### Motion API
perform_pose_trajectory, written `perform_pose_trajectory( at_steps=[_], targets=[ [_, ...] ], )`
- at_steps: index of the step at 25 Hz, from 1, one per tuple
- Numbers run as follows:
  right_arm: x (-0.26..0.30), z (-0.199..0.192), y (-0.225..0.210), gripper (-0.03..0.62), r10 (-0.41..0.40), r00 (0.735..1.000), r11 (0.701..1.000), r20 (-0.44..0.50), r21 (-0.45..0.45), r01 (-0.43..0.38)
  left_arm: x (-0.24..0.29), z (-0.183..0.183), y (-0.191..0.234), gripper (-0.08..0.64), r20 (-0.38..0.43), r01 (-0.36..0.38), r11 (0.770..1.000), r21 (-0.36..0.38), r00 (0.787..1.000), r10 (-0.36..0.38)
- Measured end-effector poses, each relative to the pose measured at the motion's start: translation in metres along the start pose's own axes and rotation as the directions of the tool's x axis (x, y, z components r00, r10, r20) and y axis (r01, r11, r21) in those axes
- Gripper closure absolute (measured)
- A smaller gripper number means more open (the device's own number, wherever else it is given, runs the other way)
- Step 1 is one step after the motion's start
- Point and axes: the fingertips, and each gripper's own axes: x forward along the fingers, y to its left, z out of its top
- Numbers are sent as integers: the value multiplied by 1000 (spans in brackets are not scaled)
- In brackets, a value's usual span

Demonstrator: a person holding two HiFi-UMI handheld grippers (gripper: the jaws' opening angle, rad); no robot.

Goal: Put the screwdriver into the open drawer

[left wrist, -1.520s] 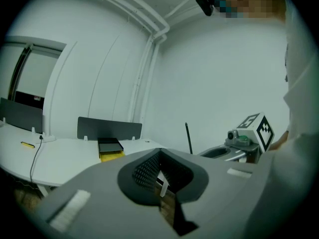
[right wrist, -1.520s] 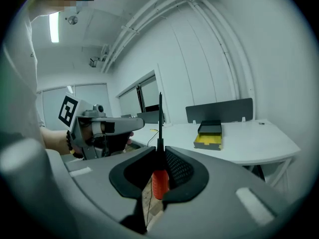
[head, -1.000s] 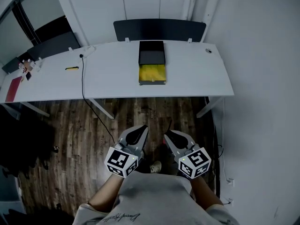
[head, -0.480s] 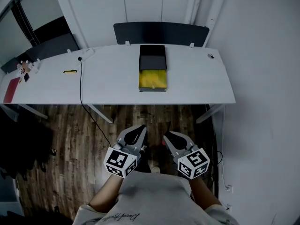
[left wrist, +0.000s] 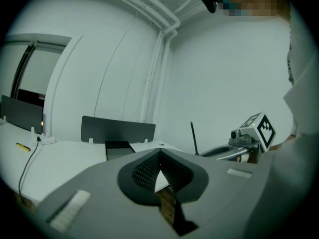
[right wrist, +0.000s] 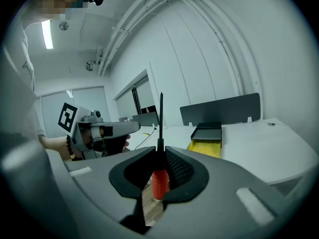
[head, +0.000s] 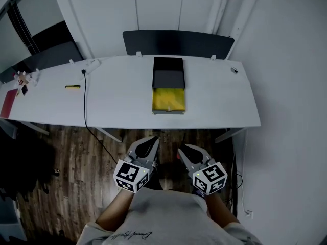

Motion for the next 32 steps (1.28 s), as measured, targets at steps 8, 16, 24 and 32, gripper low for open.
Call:
perform_pose_trajectory(
  at_steps=[8, 16, 24, 32],
  targets=[
    [59, 33, -36, 518, -25, 1000, 1000, -9, 11, 25, 55, 17, 52, 560, -22, 40, 999, 0, 999, -40],
    [118, 63, -70, 518, -62, 998, 998, -5, 30, 62, 100, 49, 118, 560, -12, 55, 998, -3, 998, -55],
    [165, 91, -91, 518, -83, 997, 996, -11, 34, 83, 132, 70, 169, 560, -12, 89, 996, 13, 996, -89],
    [176, 99, -110, 518, -99, 994, 995, -38, 26, 100, 159, 67, 176, 560, -31, 112, 994, -10, 993, -112]
  ],
)
